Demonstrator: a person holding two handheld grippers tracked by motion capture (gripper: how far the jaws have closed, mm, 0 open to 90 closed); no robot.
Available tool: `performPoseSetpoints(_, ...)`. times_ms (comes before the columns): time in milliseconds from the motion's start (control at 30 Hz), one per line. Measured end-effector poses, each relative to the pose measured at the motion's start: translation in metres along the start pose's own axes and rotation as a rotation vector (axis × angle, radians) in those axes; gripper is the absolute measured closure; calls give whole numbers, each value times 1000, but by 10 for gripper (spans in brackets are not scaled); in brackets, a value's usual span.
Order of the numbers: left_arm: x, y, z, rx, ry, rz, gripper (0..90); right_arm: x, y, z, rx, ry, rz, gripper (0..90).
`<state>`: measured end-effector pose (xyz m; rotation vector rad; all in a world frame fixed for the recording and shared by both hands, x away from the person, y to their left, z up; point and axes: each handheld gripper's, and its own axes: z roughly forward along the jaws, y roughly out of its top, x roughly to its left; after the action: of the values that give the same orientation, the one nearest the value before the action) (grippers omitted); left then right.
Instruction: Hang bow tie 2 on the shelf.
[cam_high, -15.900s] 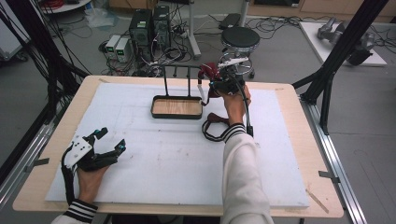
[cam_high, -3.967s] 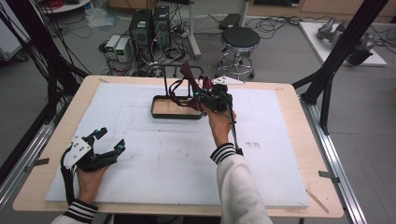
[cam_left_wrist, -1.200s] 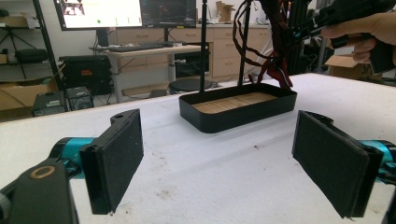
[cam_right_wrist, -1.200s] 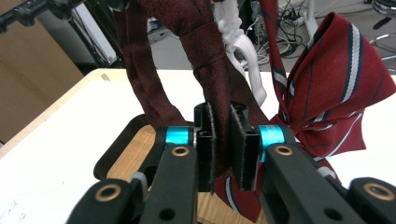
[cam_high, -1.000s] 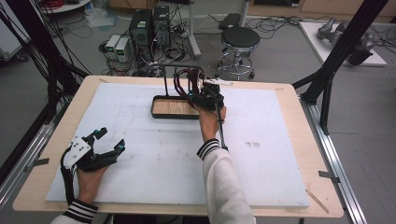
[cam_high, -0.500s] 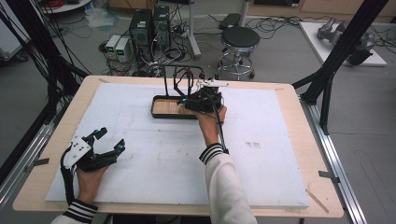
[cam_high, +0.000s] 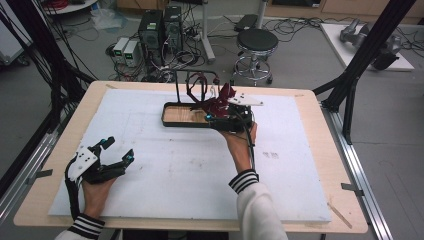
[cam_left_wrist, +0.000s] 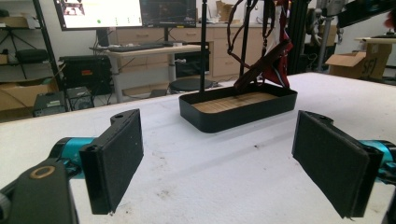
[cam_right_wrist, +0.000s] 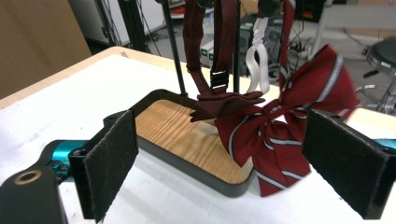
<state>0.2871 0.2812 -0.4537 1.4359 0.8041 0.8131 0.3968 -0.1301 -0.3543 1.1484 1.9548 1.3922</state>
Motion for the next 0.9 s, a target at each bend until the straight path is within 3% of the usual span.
performPoseSetpoints(233,0,0,0,0,0,0,168,-4,-19,-45,-59,-3,-53,102)
performPoseSetpoints(500,-1,0,0,0,0,7,168,-18,-67,-107,-169,-65,-86,102)
performPoseSetpoints(767,-1,0,0,1,-2,11,168,-35,-104,-139,-276,-79,-94,102)
performPoseSetpoints(900,-1,0,0,-1,-1,12,167,-40,-108,-143,-262,-106,-78,102)
